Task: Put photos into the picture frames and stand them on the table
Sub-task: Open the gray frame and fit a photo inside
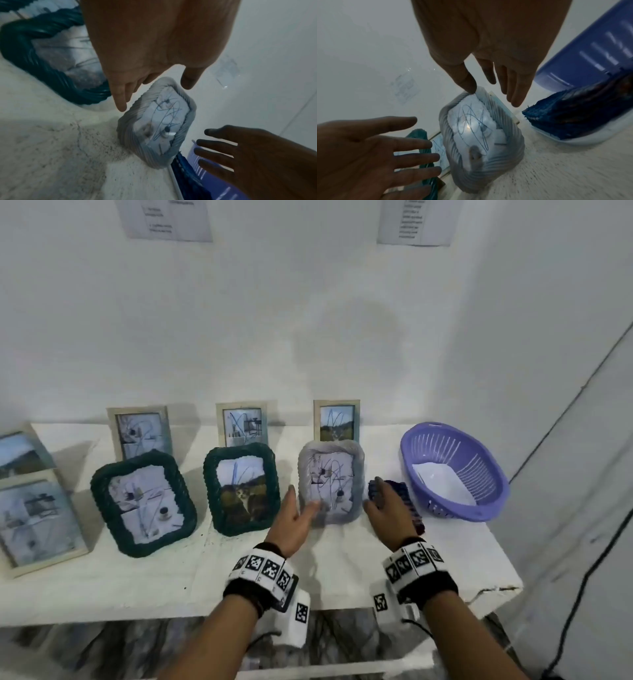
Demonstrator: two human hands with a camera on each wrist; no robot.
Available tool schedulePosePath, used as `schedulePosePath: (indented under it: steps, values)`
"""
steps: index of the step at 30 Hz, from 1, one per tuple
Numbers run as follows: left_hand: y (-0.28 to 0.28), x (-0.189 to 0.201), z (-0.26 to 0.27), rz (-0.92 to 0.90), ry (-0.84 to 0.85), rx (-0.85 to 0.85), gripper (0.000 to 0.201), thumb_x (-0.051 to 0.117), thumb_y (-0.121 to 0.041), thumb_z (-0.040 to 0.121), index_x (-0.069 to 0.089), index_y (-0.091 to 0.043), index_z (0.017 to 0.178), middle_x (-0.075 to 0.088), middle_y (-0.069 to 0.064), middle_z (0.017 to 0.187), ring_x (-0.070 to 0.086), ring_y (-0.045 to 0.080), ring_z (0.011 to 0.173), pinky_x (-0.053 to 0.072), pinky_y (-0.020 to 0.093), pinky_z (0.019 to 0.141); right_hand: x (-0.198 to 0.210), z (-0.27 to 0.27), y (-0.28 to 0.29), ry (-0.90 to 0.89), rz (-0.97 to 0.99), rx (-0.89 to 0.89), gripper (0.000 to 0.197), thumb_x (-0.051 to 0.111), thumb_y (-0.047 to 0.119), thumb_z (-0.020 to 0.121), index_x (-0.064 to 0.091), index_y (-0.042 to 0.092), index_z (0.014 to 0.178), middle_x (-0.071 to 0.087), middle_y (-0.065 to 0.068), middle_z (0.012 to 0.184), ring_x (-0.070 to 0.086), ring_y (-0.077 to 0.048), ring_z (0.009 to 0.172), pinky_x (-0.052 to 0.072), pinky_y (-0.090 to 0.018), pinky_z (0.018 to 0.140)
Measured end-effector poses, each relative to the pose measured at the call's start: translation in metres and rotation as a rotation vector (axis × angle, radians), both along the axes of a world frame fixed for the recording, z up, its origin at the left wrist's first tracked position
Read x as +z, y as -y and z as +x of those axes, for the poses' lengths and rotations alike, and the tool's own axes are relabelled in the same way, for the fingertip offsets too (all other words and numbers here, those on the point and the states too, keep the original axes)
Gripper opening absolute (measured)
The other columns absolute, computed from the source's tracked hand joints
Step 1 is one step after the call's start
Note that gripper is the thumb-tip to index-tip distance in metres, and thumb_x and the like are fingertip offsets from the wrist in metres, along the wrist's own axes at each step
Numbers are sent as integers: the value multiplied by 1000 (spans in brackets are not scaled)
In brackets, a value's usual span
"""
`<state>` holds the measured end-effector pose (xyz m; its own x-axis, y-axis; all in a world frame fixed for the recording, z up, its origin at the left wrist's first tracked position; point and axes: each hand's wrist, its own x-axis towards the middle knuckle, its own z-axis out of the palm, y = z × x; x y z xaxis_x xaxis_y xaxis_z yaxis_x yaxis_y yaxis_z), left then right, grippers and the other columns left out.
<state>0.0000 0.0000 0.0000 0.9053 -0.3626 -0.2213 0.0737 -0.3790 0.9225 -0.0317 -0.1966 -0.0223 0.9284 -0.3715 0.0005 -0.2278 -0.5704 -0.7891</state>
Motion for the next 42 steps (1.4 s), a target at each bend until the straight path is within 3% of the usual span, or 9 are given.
schedulePosePath:
  steps: [9,13,17,21,27,29,32,37,42]
  values:
    - [25,1,7,-96,-27,108,66,51,-34,99,17,-22,154,39,2,151,46,21,133,38,32,105,-2,31,6,51,301,55,41,57,12,92,45,17,131,64,-10,112,66,-21,91,58,-40,79]
    - [9,11,0,-100,32,69,23,54,-30,98,47,-42,117,62,-13,118,63,-13,88,50,10,72,4,23,11,201,433,38,22,54,22,95,47,21,116,65,-11,86,62,-21,68,50,-35,57]
    - [-1,17,-12,-74,95,58,38,56,-32,97,47,-30,134,63,-16,113,63,-14,92,48,7,72,-1,15,17,210,553,45,30,45,51,87,49,40,115,64,1,102,64,-20,96,53,-42,82]
    - [-6,22,-24,-28,144,73,33,55,-30,98,41,-35,127,55,-27,103,59,-23,83,44,2,66,-10,7,12,217,890,21,28,48,24,98,49,18,126,62,-8,122,59,-29,116,48,-48,98]
    - [-3,18,-34,41,132,28,35,51,-55,90,41,-51,124,49,-13,131,57,-1,112,48,17,92,-8,-13,-1,242,1179,30,35,49,12,94,47,11,129,67,-12,119,65,-28,106,53,-46,90]
    - [3,14,-36,98,103,29,80,48,-71,80,24,-39,149,27,-7,152,34,12,139,28,28,115,-7,-21,-10,255,1164,71,33,49,14,95,48,15,128,69,-9,116,67,-26,104,57,-39,81]
    - [13,12,-35,48,30,62,122,49,-88,64,-5,-28,155,4,-12,161,9,4,146,11,24,114,-6,-32,-22,301,1068,103,46,64,35,86,50,21,128,69,-1,117,66,-20,108,56,-30,81]
    - [26,8,-38,-249,-78,61,109,60,-76,64,5,-40,150,29,-21,145,37,-1,132,31,24,110,-9,-37,-26,164,1086,170,72,61,71,75,54,27,131,67,-16,115,66,-27,102,53,-37,83]
    - [24,-1,-37,-425,-220,82,104,66,-78,62,25,-38,149,52,-6,141,57,14,121,47,39,102,-14,-37,-23,170,891,129,28,49,33,98,67,18,115,70,-9,107,66,-28,101,53,-41,87]
